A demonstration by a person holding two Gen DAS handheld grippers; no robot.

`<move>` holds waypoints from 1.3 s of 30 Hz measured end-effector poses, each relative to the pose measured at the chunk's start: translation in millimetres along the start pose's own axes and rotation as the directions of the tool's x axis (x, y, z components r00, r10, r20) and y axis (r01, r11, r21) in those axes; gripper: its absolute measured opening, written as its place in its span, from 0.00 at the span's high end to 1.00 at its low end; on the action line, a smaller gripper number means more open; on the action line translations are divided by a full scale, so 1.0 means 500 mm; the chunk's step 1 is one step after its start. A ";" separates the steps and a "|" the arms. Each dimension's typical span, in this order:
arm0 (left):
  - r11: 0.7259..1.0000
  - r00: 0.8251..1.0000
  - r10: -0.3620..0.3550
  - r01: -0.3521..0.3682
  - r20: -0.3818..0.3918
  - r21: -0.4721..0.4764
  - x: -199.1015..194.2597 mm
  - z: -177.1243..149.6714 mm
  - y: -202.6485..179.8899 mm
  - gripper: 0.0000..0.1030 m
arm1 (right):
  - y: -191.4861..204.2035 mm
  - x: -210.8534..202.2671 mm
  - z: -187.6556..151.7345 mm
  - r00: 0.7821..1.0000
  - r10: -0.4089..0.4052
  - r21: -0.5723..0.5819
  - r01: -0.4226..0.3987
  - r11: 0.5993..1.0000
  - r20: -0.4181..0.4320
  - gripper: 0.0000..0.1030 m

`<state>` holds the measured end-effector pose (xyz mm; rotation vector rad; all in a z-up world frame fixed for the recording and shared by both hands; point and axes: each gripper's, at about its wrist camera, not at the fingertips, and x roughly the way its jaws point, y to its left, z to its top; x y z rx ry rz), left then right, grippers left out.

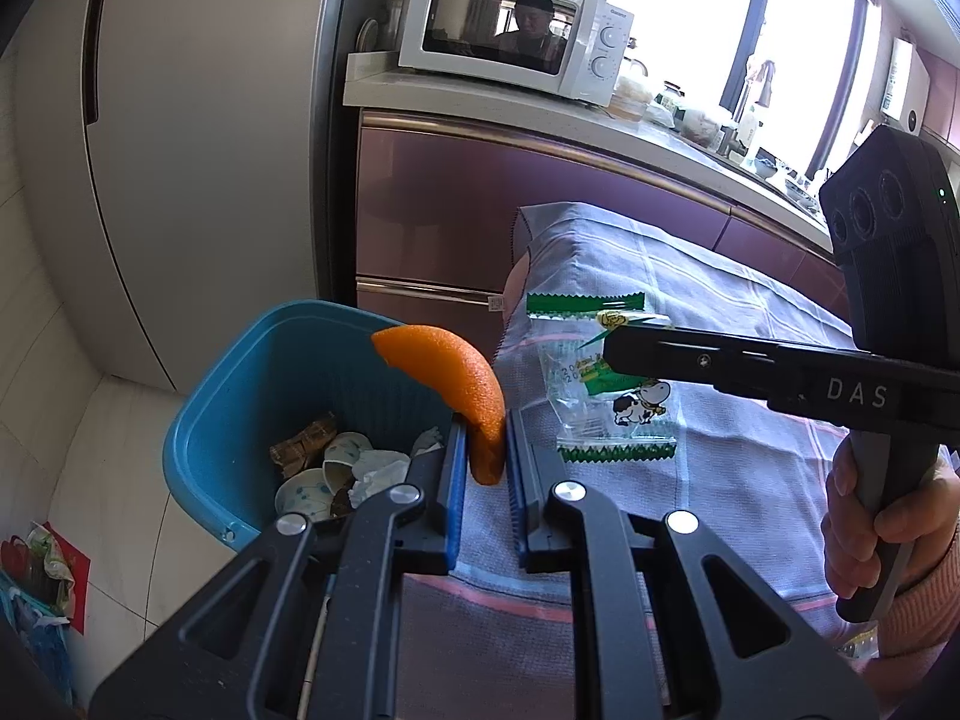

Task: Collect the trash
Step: 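Carry the orange peel and clear snack wrapper over the teal bin, then lower both tools into the teal bin and open them to release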

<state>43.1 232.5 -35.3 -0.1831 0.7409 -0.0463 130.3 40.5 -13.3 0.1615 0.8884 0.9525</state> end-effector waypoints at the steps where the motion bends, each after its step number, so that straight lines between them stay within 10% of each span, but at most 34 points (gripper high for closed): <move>1: 1.000 1.000 0.004 -0.004 0.000 -0.001 0.001 0.000 0.003 0.88 | 0.001 0.003 0.002 1.000 0.002 0.000 -0.002 1.000 -0.002 0.98; 39: 0.994 0.996 0.069 -0.073 -0.060 -0.080 0.061 -0.010 0.085 0.88 | 0.035 0.129 0.035 0.994 -0.030 -0.056 0.024 0.998 -0.103 0.98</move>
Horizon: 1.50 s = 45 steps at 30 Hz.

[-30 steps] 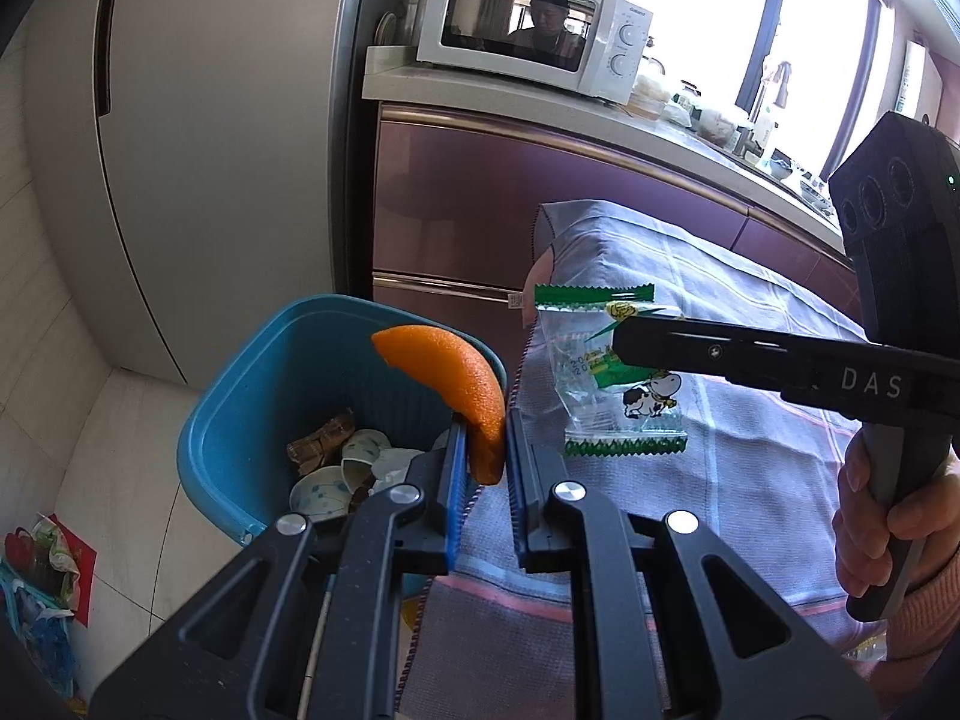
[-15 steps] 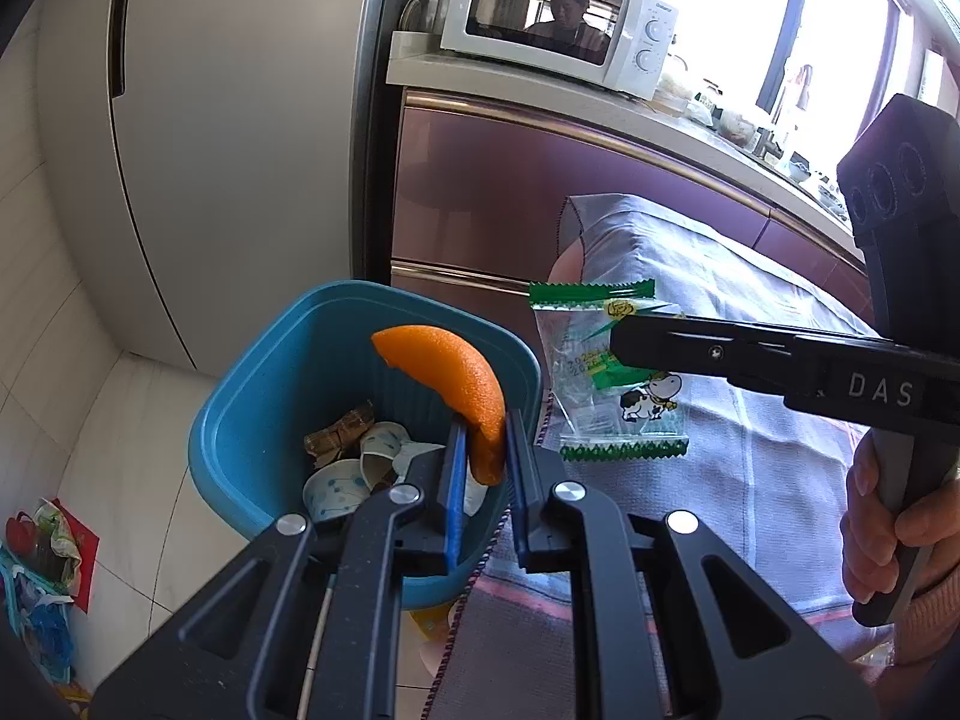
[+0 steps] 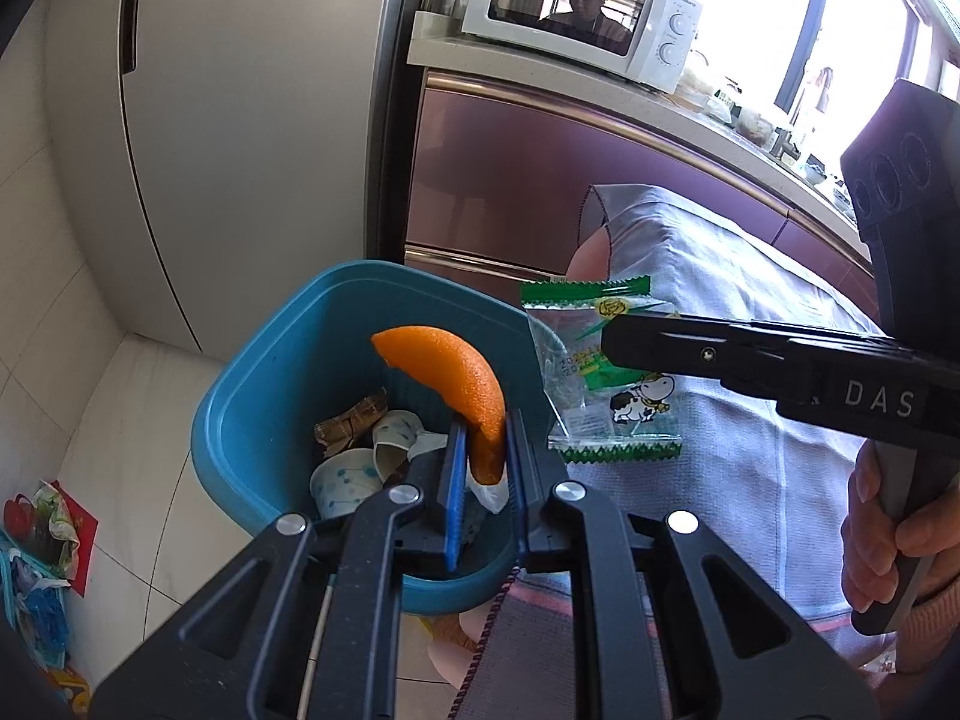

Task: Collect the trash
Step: 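Lower both tools into the teal bin and open them to release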

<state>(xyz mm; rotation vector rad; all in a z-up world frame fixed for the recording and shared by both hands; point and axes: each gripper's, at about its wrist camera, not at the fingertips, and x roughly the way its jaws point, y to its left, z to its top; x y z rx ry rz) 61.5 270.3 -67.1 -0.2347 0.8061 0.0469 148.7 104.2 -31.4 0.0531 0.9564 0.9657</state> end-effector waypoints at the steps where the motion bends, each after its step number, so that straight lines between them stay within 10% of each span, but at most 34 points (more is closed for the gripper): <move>1: 1.000 1.000 0.000 0.000 -0.001 0.000 0.001 0.000 0.001 0.88 | 0.000 0.003 0.001 1.000 -0.002 0.000 0.002 1.000 -0.002 0.98; 45: 0.997 0.997 0.044 -0.047 -0.058 -0.059 0.087 0.003 0.058 0.87 | 0.022 0.112 0.024 0.991 -0.088 -0.035 0.084 0.996 -0.102 0.97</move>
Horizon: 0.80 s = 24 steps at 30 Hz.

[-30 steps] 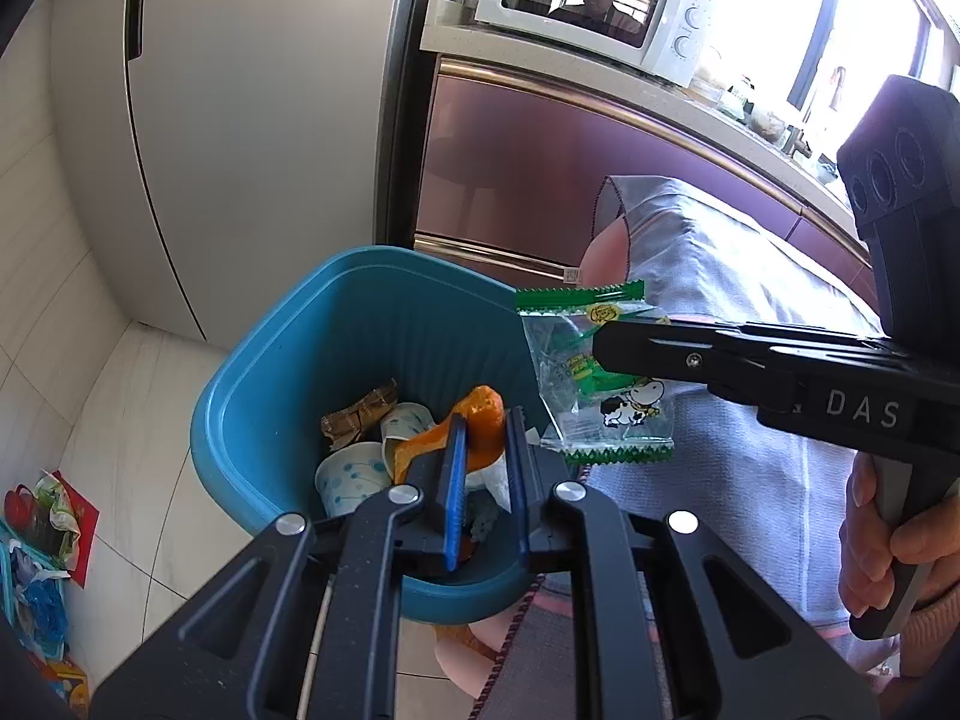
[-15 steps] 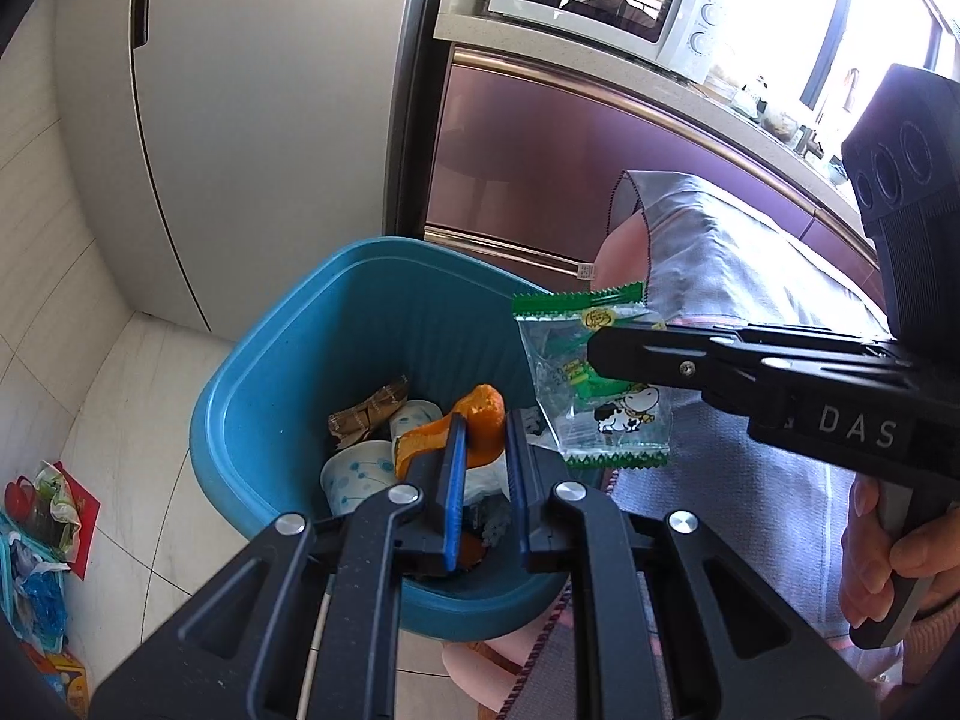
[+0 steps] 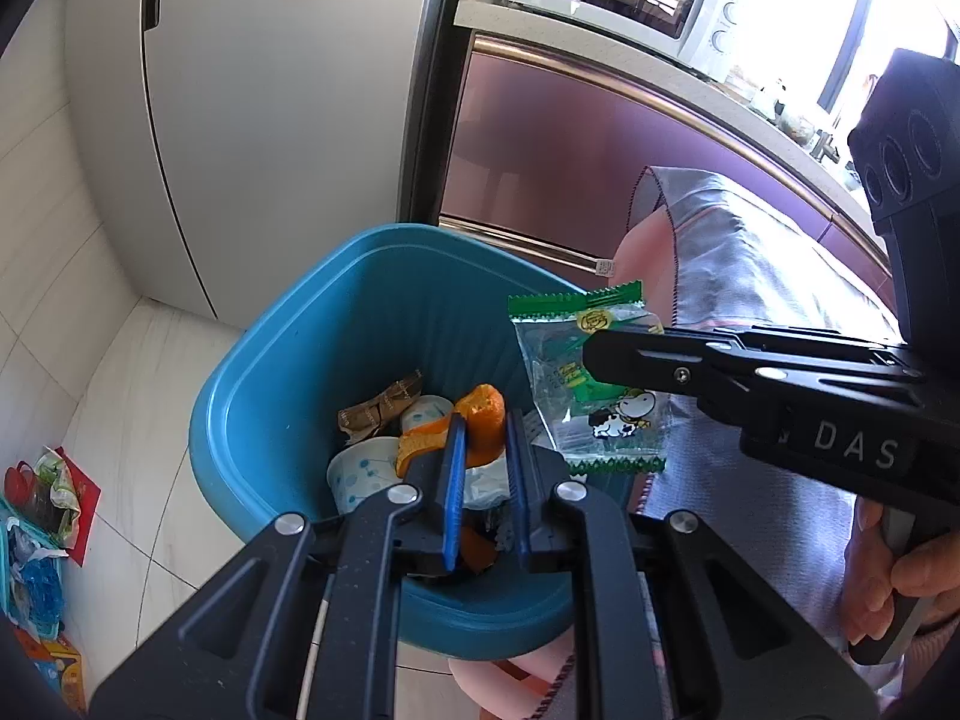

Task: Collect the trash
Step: 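Lower both tools into the teal bin and open them to release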

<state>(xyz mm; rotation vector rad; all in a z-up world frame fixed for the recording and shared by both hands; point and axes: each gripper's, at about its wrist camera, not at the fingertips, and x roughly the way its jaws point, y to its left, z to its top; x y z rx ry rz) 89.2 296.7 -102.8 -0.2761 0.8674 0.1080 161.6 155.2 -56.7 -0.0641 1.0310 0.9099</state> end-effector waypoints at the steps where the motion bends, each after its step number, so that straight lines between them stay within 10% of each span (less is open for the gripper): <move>1: 1.000 1.000 0.001 -0.001 -0.001 -0.003 0.002 0.000 0.001 0.87 | 0.001 0.003 0.001 1.000 -0.001 -0.001 0.001 1.000 -0.004 0.97; 14: 1.000 1.000 -0.002 0.002 0.000 -0.014 0.019 -0.005 0.009 0.85 | 0.007 0.017 0.003 1.000 -0.014 0.008 0.014 1.000 -0.013 0.93; 24: 1.000 0.998 -0.003 0.005 0.058 -0.025 -0.018 -0.013 0.007 0.45 | -0.008 -0.022 -0.014 0.999 -0.013 0.035 0.012 0.999 0.040 0.82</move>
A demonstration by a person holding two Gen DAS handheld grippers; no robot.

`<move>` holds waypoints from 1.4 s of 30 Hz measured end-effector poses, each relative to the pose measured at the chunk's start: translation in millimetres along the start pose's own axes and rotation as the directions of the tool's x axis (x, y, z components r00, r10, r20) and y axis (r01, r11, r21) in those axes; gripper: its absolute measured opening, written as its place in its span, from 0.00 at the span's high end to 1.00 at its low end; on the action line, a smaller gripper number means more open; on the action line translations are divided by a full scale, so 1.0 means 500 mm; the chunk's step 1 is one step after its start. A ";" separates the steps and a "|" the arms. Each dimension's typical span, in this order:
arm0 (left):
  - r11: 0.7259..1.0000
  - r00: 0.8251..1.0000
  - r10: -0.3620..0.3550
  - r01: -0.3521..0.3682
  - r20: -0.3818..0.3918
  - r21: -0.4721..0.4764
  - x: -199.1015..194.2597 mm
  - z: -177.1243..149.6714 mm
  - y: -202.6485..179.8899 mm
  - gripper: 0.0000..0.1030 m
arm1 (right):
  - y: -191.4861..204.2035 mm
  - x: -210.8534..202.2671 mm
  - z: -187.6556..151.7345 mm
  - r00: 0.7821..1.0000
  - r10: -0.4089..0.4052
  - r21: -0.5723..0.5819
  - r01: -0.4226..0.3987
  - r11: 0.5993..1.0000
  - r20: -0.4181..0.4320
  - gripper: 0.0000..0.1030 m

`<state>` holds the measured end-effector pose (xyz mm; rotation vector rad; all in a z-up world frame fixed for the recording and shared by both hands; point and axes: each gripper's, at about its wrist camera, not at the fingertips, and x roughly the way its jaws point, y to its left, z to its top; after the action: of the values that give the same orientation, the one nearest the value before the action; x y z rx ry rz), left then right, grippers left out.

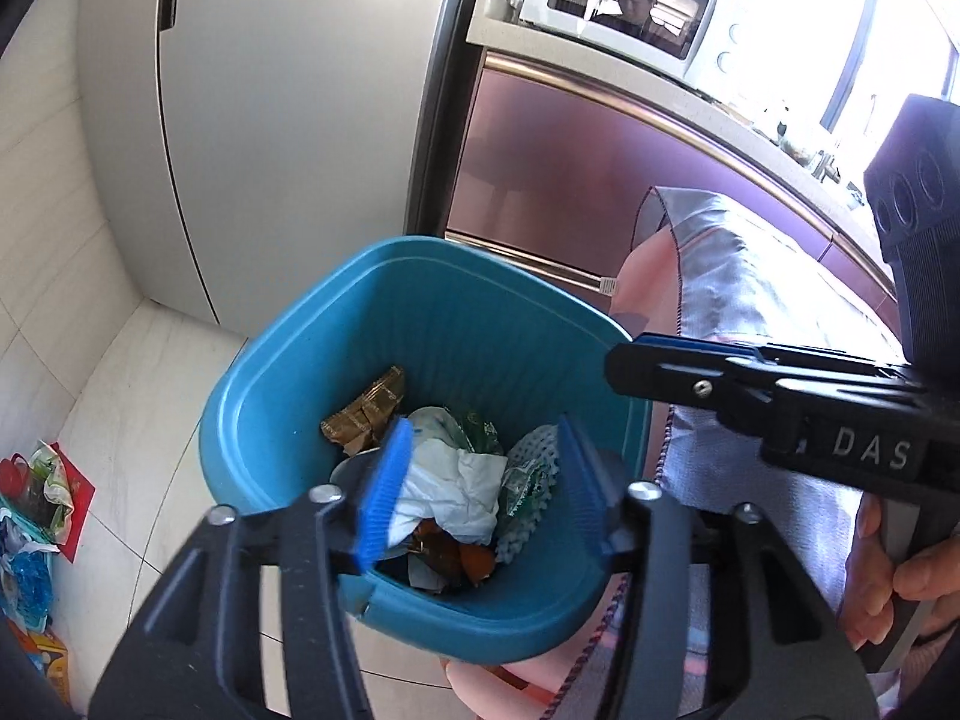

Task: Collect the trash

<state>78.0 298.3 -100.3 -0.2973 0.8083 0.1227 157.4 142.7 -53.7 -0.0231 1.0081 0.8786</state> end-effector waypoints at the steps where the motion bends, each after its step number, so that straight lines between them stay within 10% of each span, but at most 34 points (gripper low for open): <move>1: 1.000 1.000 0.000 0.000 0.007 0.002 -0.006 -0.001 0.000 0.44 | -0.003 -0.007 -0.002 1.000 0.001 0.004 -0.001 1.000 0.009 0.80; 11: 0.999 0.991 0.014 -0.020 0.130 0.048 -0.098 -0.030 -0.030 0.06 | -0.025 -0.117 -0.044 0.990 -0.025 0.005 0.025 1.000 0.137 0.49; 21: 0.994 0.958 -0.018 -0.015 0.287 0.112 -0.201 -0.067 -0.112 0.05 | -0.053 -0.275 -0.153 0.939 -0.131 0.034 0.127 0.991 0.318 0.19; 42: 0.955 0.876 -0.167 0.029 0.453 0.297 -0.273 -0.121 -0.415 0.05 | -0.157 -0.520 -0.397 0.659 -0.535 0.305 0.441 0.844 0.529 0.06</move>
<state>-11.7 82.8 4.2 -0.0297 0.3111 -0.0195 4.3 -152.2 -0.8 0.1036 0.4158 0.2566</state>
